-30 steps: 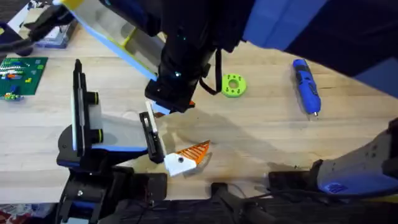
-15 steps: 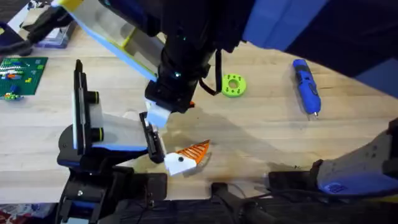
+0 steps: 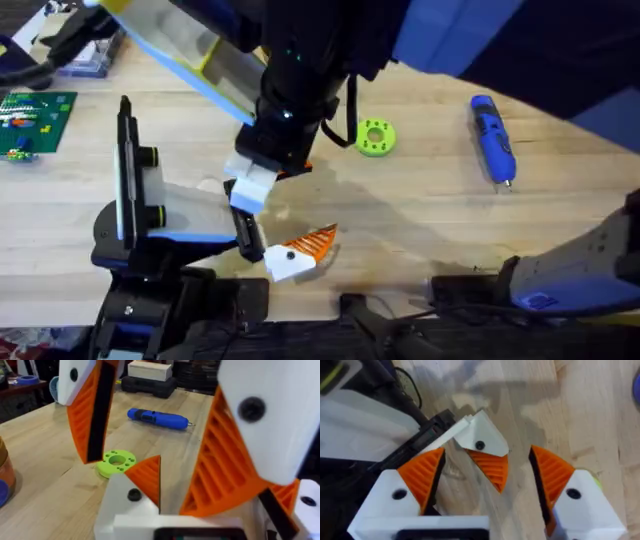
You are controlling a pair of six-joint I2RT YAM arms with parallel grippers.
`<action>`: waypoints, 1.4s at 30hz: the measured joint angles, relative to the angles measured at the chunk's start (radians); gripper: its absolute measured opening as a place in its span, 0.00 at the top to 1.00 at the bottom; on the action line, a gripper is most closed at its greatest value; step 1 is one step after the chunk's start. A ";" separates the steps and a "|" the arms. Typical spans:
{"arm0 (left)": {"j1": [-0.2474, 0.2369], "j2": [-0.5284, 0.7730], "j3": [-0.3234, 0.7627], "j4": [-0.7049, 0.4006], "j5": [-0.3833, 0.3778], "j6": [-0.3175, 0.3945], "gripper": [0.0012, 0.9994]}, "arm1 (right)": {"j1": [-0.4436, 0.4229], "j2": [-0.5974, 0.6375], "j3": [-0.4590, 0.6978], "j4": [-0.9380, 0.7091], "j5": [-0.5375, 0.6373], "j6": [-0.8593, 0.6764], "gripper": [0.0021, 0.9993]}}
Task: Pick up the gripper from the table and insert it into the empty holder that is missing its gripper. Then pick up a screw, insert it into the mounting hole, and use the screwdriver to tighten it. Finally, clean up the table by picking up the vegetable and placing it into the bucket.
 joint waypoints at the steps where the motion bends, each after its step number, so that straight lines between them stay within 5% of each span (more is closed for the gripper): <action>1: 0.000 0.000 0.000 0.000 0.000 0.000 0.01 | 0.000 0.000 0.000 0.002 0.001 0.000 0.00; 28: 0.001 0.000 0.000 0.004 0.001 0.001 0.01 | -0.124 -0.154 0.001 -0.103 -0.011 -0.007 0.00; 42: 0.001 0.000 0.000 0.004 0.000 0.001 0.01 | -0.142 -0.328 -0.245 0.015 -0.014 0.026 0.00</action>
